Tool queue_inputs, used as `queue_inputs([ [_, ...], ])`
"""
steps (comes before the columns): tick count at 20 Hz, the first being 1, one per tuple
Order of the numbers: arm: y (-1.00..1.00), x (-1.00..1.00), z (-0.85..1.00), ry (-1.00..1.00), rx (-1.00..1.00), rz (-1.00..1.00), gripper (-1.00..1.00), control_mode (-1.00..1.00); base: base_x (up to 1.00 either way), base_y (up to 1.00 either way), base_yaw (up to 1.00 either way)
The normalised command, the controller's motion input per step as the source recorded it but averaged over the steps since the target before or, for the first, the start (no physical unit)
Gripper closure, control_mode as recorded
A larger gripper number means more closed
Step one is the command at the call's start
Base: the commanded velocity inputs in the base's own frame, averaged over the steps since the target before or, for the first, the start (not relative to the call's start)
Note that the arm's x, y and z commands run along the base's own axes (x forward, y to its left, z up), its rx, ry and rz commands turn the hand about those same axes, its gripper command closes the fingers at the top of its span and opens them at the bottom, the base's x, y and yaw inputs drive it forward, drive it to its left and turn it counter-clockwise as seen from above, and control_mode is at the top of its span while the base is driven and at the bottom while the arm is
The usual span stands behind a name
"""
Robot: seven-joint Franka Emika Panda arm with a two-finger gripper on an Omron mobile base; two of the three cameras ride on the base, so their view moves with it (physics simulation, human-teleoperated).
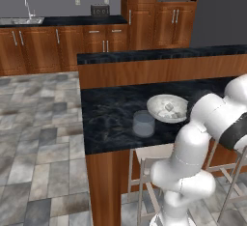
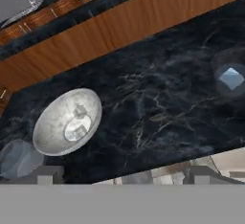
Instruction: There are four ice cubes in the ice bowl. Place two ice cubes in each glass of water.
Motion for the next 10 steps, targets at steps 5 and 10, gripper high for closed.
queue_inputs([
  [5,1.0,0.21,-0.18,0.28,-0.21,0.2,-1.0,-1.0,0.0,0.0,0.0],
  [10,1.0,0.41,-0.24,0.19,-0.13,0.12,-1.0,-1.0,0.0,0.0,0.0],
])
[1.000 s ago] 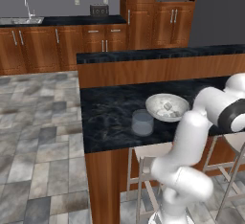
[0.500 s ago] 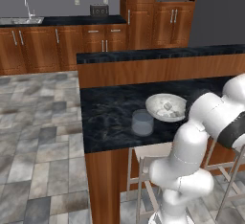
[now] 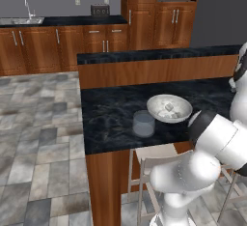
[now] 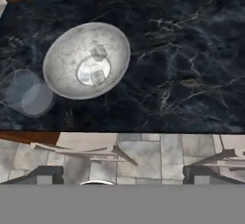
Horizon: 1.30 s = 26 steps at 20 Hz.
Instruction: There are four ice cubes in the ice bowl. Place two ice cubes in each glass of water.
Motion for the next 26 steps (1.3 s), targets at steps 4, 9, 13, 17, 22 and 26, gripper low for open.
queue_inputs([
  [4,1.0,0.37,0.01,0.18,-0.12,0.09,-1.0,-1.0,0.0,0.0,0.0],
  [9,1.0,0.37,0.01,0.05,-0.07,0.2,-1.0,-1.0,0.0,0.0,0.0],
  [13,0.91,0.49,-0.11,0.05,-0.11,0.18,-1.0,-1.0,0.0,0.0,0.0],
  [17,0.27,0.44,-0.58,-0.09,-0.01,0.04,-1.0,-1.0,0.0,0.0,0.0],
  [22,0.0,0.59,-0.67,-0.01,0.0,0.0,-1.0,-1.0,0.0,0.0,0.0],
  [26,0.0,0.53,-0.54,0.0,0.0,0.0,-1.0,-1.0,0.0,0.0,0.0],
])
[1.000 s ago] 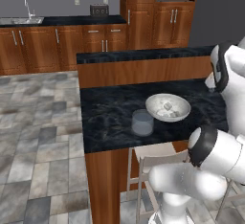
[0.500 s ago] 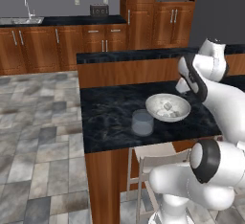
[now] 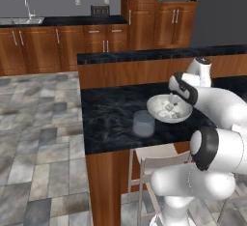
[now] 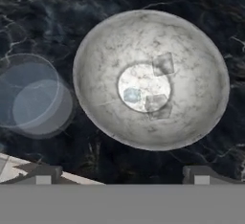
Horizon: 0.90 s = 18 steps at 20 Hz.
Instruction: There are four ice cubes in the ice bowl. Place two ice cubes in each glass of water.
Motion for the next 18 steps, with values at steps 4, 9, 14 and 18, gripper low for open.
queue_inputs([
  [4,0.0,0.41,-0.44,0.0,0.0,0.0,-1.0,-1.0,0.0,0.0,0.0],
  [9,-0.01,0.24,-0.35,0.0,0.0,0.0,-1.0,-1.0,0.0,0.0,0.0],
  [14,-0.12,0.02,-0.23,0.0,0.0,0.0,-1.0,-1.0,0.0,0.0,0.0],
  [18,-0.06,0.1,-0.16,-0.01,0.0,0.0,-1.0,-1.0,0.0,0.0,0.0],
])
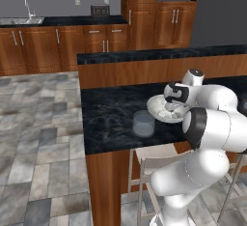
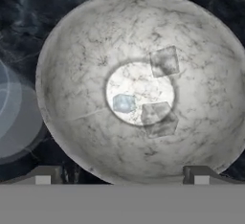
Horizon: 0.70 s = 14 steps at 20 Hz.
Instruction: There are four ice cubes in the ice bowl. Place two ice cubes in each glass of water.
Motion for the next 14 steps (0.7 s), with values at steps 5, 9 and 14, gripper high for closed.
queue_inputs([
  [5,0.02,0.26,-0.06,0.0,0.0,0.0,-1.0,-1.0,0.0,0.0,0.0],
  [9,0.0,0.26,-0.09,0.0,0.0,0.0,-1.0,-1.0,0.0,0.0,0.0],
  [14,-0.01,0.24,-0.25,0.0,0.0,0.0,-1.0,-1.0,0.0,0.0,0.0],
])
